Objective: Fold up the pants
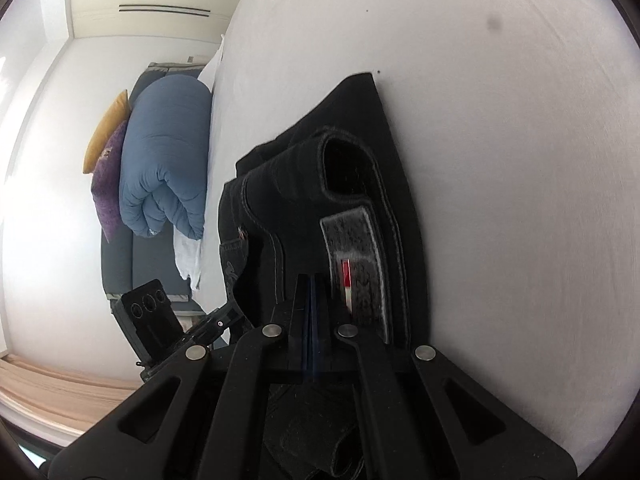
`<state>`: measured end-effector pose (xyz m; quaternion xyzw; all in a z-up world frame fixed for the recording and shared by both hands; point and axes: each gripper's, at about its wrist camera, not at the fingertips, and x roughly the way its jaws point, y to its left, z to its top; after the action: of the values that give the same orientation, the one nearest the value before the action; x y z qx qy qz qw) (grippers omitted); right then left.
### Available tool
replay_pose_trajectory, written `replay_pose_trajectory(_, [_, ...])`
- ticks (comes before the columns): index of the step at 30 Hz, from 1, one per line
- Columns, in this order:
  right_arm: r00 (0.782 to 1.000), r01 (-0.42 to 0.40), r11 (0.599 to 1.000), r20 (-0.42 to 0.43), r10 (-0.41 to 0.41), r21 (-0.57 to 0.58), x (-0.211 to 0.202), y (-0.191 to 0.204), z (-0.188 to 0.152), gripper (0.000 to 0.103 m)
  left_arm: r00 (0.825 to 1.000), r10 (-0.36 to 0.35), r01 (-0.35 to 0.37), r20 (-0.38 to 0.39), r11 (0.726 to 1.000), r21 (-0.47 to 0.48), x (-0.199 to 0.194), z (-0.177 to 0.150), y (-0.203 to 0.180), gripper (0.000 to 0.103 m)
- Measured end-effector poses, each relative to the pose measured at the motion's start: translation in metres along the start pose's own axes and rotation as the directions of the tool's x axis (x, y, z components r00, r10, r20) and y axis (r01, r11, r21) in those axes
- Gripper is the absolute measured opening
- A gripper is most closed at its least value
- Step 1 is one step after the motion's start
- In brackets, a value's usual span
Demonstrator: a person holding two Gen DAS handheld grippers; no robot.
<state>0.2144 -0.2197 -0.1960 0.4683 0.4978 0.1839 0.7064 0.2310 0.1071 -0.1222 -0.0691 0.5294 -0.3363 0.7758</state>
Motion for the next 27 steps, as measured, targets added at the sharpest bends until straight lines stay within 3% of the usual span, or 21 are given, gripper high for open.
replay_pose_trajectory(3, [0.999,0.044,0.998,-0.017,-0.044,-0.043,-0.003,0.006,-0.016,0.000,0.998,0.058,-0.058,0.015,0.998,0.004,-0.003,-0.014,-0.009,0.002])
replay_pose_trajectory(7, [1.000,0.026,1.000,-0.011,-0.026,-0.006,-0.007,-0.001,-0.038,0.000,0.995,0.092,-0.092,0.022,0.996,-0.013,-0.006,-0.020,-0.011,0.002])
replay_pose_trajectory(11, [0.999,0.049,0.999,0.014,-0.048,-0.021,-0.013,0.005,-0.062,0.000,0.988,0.154,-0.154,0.013,0.988,0.030,-0.003,-0.020,-0.025,0.002])
replay_pose_trajectory(19, [0.990,0.144,0.986,0.026,-0.142,-0.080,-0.050,0.017,-0.096,0.000,0.983,0.185,-0.185,0.014,0.982,0.038,-0.001,-0.022,-0.034,0.002])
replay_pose_trajectory(21, [0.991,0.128,0.987,0.041,-0.124,-0.095,-0.058,0.031,-0.099,0.007,0.980,0.197,-0.198,0.014,0.979,0.049,-0.001,-0.024,-0.037,0.002])
replay_pose_trajectory(27, [0.999,0.032,0.969,0.011,-0.031,-0.243,-0.036,0.086,-0.095,0.007,0.975,0.221,-0.221,0.015,0.973,0.060,0.001,-0.026,-0.044,0.002])
